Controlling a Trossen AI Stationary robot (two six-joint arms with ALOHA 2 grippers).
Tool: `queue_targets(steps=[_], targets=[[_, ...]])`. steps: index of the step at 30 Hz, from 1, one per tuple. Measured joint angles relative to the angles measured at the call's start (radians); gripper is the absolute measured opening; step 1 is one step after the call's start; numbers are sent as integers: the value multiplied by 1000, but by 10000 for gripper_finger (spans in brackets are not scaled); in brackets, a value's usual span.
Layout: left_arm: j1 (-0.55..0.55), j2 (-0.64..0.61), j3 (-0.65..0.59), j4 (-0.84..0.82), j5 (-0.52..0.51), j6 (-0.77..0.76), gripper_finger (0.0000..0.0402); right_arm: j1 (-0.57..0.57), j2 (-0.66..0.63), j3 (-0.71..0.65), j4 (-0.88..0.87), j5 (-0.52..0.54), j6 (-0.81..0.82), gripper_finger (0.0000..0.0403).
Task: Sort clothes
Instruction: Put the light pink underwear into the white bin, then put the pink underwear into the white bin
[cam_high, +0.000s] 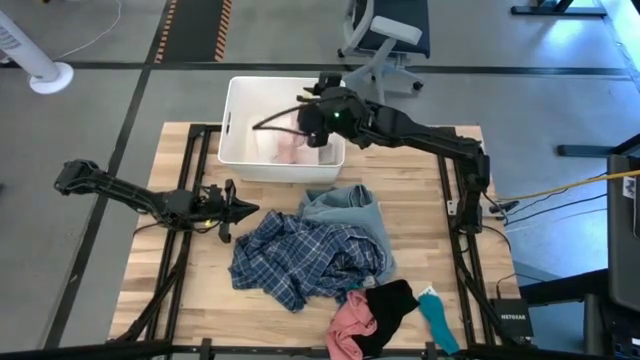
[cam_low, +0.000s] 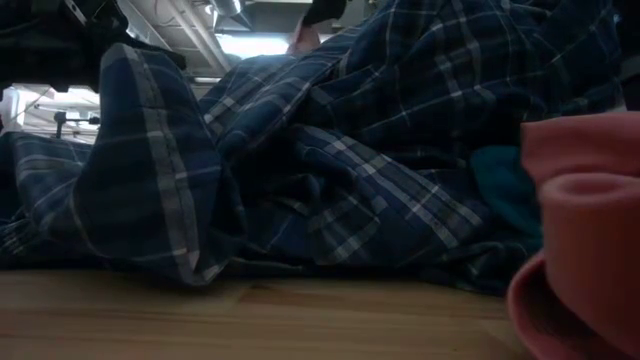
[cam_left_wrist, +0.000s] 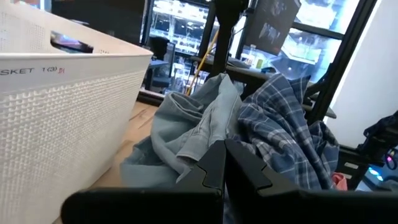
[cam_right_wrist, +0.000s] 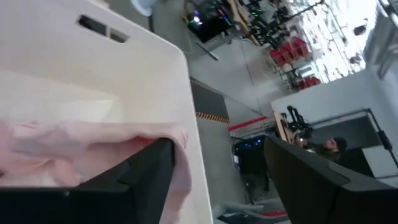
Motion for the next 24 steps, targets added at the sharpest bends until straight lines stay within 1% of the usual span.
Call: queue_targets(steps=[3,5,6,9,12,15,21,24], targets=[[0,0,0,-10,0,-1,0,6,0,32,-36,21,5,266],[0,1,0,-9,0,-10,0,0,-3,34,-66,23,56,266],[0,1,0,-11,0,-14,0,-7,-3,34,-100,7,86,266],[-2,1,0,-10,10,-16,0,-25,0,32,-242,-84,174,266],[-2,1,0,-6,46,-19,0,-39,0,32,-375,-100,260,266],[-2,1,0,-8,53,-45,0,-45,0,32,-450,-100,311,266],[-2,1,0,-13,53,-42,0,-34,0,63,-474,-112,286,266],[-2,1,0,-16,53,-42,0,-20,2,117,-524,-135,262,266]])
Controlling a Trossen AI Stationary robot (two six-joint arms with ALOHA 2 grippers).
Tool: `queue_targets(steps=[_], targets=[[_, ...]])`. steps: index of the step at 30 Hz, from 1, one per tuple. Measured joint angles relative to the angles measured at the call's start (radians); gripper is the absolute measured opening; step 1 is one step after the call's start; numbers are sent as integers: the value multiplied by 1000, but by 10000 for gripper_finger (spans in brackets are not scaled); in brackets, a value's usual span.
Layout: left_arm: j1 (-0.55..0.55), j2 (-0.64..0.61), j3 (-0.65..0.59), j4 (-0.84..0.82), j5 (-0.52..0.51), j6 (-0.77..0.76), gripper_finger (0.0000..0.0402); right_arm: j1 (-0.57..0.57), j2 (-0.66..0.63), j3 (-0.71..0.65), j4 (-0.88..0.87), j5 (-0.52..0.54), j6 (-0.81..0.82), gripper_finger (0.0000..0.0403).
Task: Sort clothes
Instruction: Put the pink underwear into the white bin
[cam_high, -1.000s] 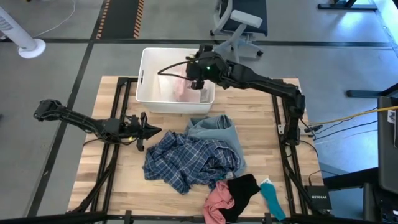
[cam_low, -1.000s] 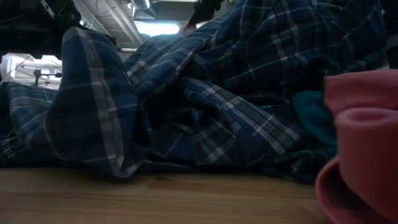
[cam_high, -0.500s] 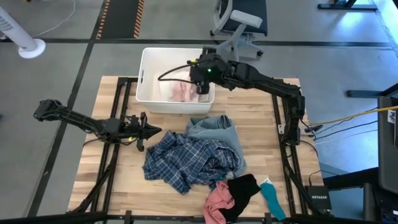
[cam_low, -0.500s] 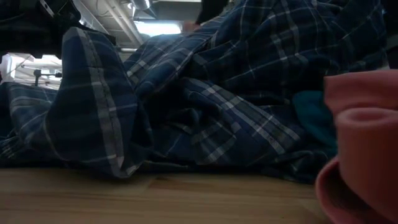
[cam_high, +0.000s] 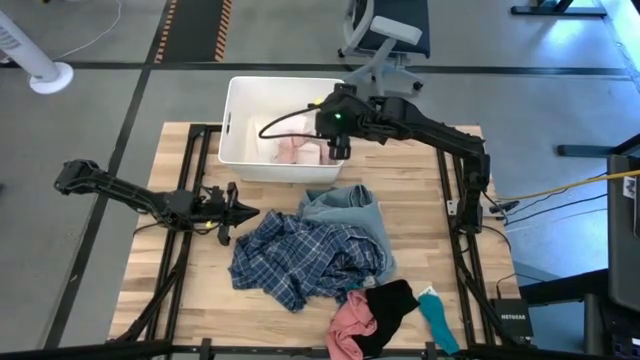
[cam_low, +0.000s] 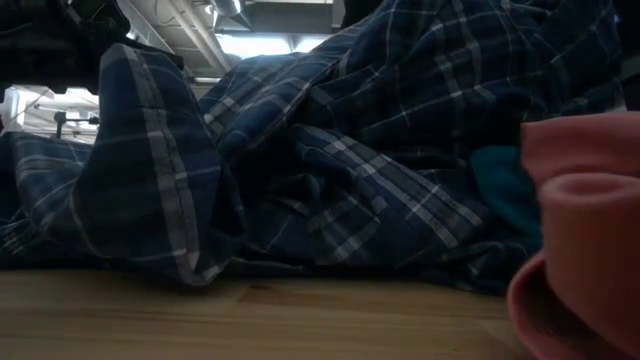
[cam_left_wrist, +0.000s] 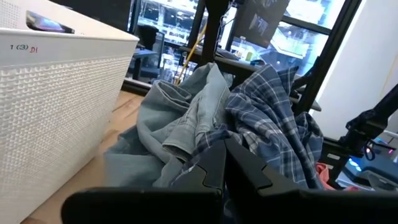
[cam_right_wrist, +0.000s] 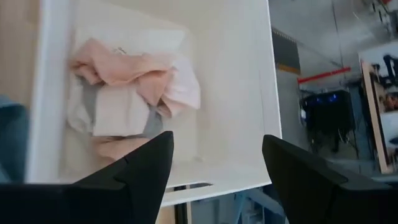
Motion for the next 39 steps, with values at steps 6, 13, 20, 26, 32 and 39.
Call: queue_targets(steps=[6,13,20,26,32,39], targets=[[0,0,0,33,0,11,0,102,-4,128,-162,-14,-22,266],[0,-1,0,45,-3,56,0,324,-80,96,-260,62,56,266],[1,-1,0,43,-4,51,0,545,-80,95,-324,132,168,266],[1,0,0,40,-4,29,0,741,-80,95,-380,236,309,266],[1,0,0,40,-4,32,0,924,-80,18,-413,274,508,266],[1,0,0,39,-4,33,0,1077,-79,-204,-364,206,769,266]])
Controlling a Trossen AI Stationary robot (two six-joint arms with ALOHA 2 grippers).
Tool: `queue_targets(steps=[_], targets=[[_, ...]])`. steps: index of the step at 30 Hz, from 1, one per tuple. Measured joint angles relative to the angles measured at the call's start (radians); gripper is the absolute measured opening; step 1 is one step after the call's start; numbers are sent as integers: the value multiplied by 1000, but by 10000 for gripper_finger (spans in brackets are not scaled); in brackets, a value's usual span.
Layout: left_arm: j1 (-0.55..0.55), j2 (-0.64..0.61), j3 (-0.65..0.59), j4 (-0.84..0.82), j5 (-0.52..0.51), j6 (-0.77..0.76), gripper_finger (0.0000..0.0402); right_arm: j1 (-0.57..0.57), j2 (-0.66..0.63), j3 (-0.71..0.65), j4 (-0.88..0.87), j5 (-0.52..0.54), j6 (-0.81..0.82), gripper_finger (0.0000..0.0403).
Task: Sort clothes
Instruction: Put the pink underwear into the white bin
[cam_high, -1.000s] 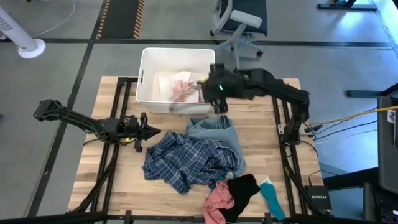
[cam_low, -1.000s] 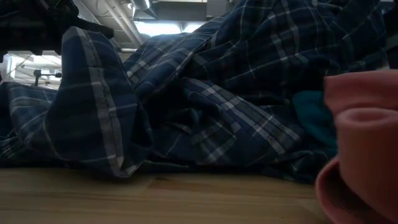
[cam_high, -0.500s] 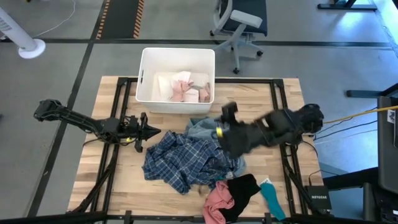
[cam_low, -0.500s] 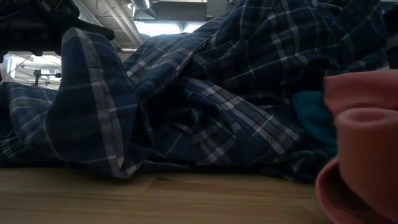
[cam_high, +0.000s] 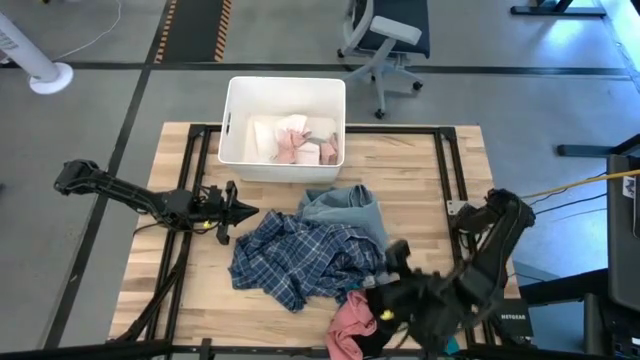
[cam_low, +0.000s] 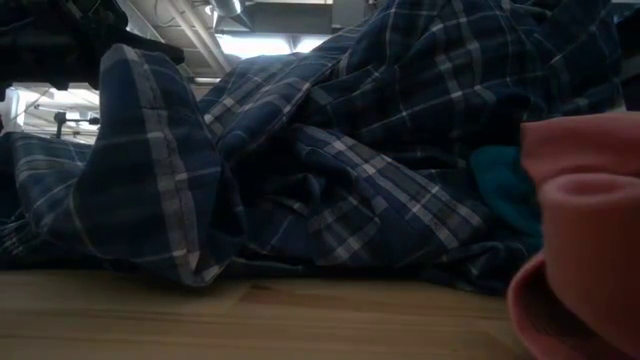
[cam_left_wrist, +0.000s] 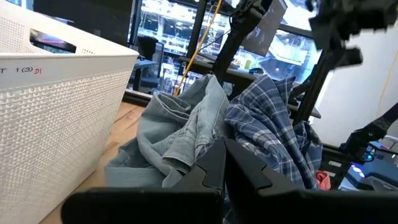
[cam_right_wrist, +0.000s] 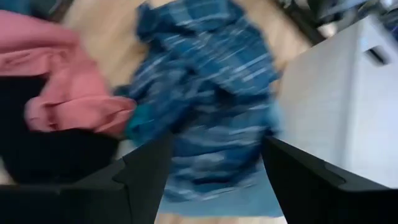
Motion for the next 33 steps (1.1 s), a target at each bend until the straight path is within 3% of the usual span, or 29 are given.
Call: queue_targets(steps=[6,10,21,26,33], targets=[[0,0,0,0,-7,0,0,107,0,-185,101,-52,230,266],[0,0,0,1,-9,0,0,140,0,-326,251,-85,287,266],[0,0,0,1,-16,-11,0,63,23,-625,880,-206,80,266],[0,0,0,-5,-16,-8,0,-12,110,-633,957,-348,-10,266],[0,0,0,-4,-15,-3,0,-91,171,-633,937,-488,-48,263]])
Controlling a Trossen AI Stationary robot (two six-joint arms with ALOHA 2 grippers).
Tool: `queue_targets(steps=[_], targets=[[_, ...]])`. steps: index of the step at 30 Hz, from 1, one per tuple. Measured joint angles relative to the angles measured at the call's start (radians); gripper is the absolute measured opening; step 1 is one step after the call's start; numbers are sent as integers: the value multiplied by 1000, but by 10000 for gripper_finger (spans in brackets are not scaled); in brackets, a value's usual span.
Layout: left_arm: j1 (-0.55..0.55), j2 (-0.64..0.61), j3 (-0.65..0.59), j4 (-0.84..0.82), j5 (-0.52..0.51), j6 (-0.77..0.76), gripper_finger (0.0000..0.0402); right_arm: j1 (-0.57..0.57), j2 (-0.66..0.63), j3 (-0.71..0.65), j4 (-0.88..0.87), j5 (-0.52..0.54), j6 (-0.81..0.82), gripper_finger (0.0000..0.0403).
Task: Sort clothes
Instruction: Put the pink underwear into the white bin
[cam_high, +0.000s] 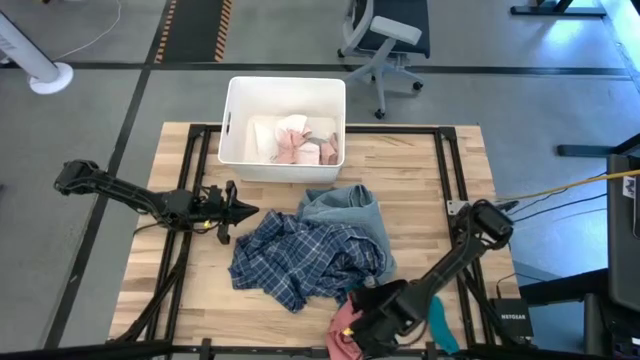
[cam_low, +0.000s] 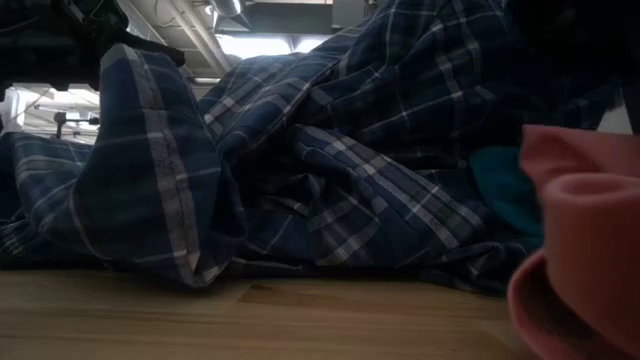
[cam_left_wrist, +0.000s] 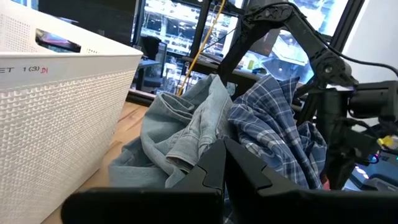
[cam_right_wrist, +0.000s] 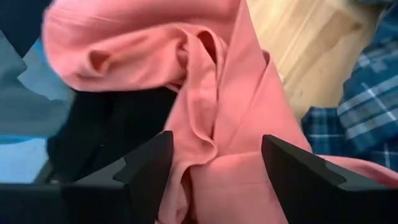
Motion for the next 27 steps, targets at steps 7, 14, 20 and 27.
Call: queue_targets(steps=[7,14,20,27], targets=[[0,0,0,0,-1,5,0,-31,1,1,-119,-1,-42,213],[0,0,0,1,-11,1,0,-42,23,2,-127,34,-125,182],[0,0,0,-1,-12,-12,0,-46,85,7,-124,17,-205,155],[0,0,0,1,-14,-1,0,-46,75,25,-143,47,-234,54]])
